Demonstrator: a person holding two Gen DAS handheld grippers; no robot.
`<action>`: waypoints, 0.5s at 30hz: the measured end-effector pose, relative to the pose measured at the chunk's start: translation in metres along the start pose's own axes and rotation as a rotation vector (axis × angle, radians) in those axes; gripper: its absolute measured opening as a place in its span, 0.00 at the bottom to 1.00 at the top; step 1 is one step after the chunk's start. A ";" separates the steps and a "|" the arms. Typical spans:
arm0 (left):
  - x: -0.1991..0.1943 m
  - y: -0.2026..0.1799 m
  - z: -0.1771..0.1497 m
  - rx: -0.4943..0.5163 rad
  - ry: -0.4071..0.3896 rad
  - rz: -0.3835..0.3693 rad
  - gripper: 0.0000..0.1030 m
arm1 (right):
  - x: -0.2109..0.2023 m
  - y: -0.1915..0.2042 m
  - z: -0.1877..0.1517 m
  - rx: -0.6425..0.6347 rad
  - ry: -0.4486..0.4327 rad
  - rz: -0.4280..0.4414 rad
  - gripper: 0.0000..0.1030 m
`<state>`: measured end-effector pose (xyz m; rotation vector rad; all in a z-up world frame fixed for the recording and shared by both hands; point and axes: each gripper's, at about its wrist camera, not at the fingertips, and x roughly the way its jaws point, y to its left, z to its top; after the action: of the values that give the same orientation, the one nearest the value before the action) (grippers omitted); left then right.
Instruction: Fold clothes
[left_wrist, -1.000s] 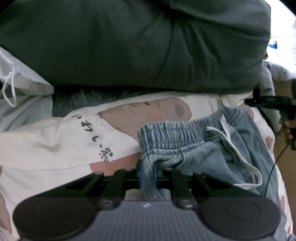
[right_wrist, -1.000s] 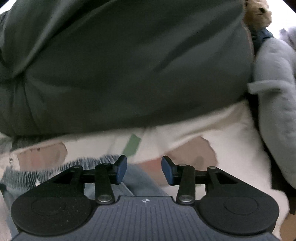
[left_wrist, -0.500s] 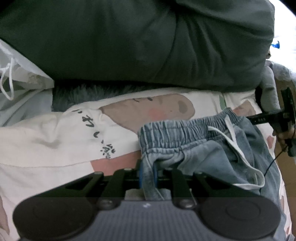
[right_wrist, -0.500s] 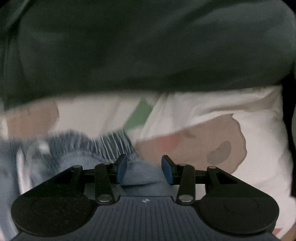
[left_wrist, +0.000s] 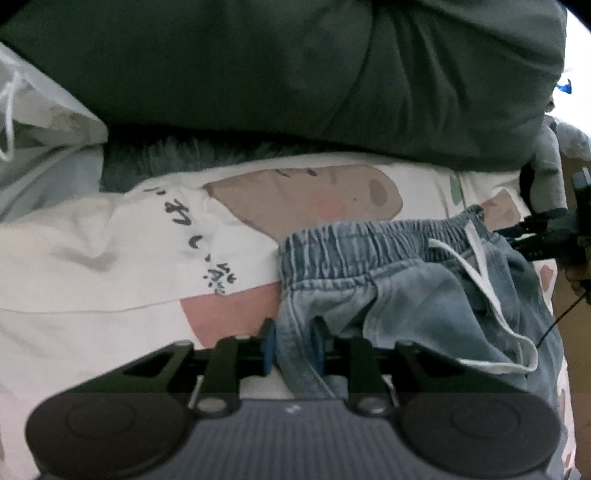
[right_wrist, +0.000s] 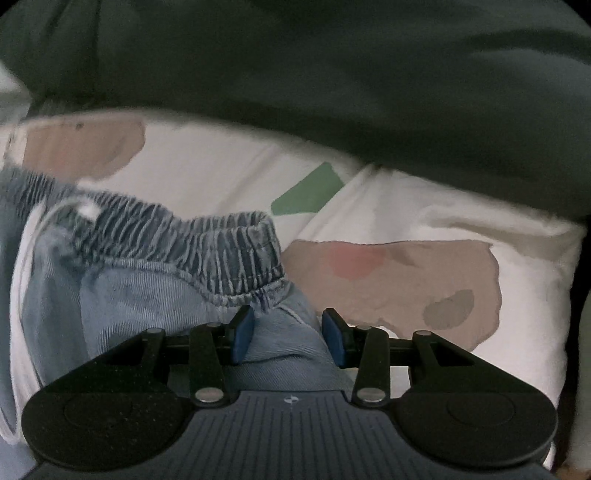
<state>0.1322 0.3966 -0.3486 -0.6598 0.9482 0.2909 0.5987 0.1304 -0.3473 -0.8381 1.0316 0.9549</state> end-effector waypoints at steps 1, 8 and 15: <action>0.002 0.000 0.000 -0.006 0.005 -0.007 0.36 | 0.001 -0.001 0.002 -0.013 0.013 0.003 0.45; 0.015 0.008 0.002 -0.106 0.019 -0.064 0.34 | 0.014 0.000 0.014 -0.095 0.082 0.033 0.21; -0.001 0.002 0.003 -0.074 -0.030 -0.059 0.13 | -0.003 0.005 0.013 -0.146 0.039 -0.035 0.09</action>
<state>0.1326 0.3998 -0.3477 -0.7483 0.8912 0.2838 0.5975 0.1436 -0.3415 -0.9957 0.9860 0.9958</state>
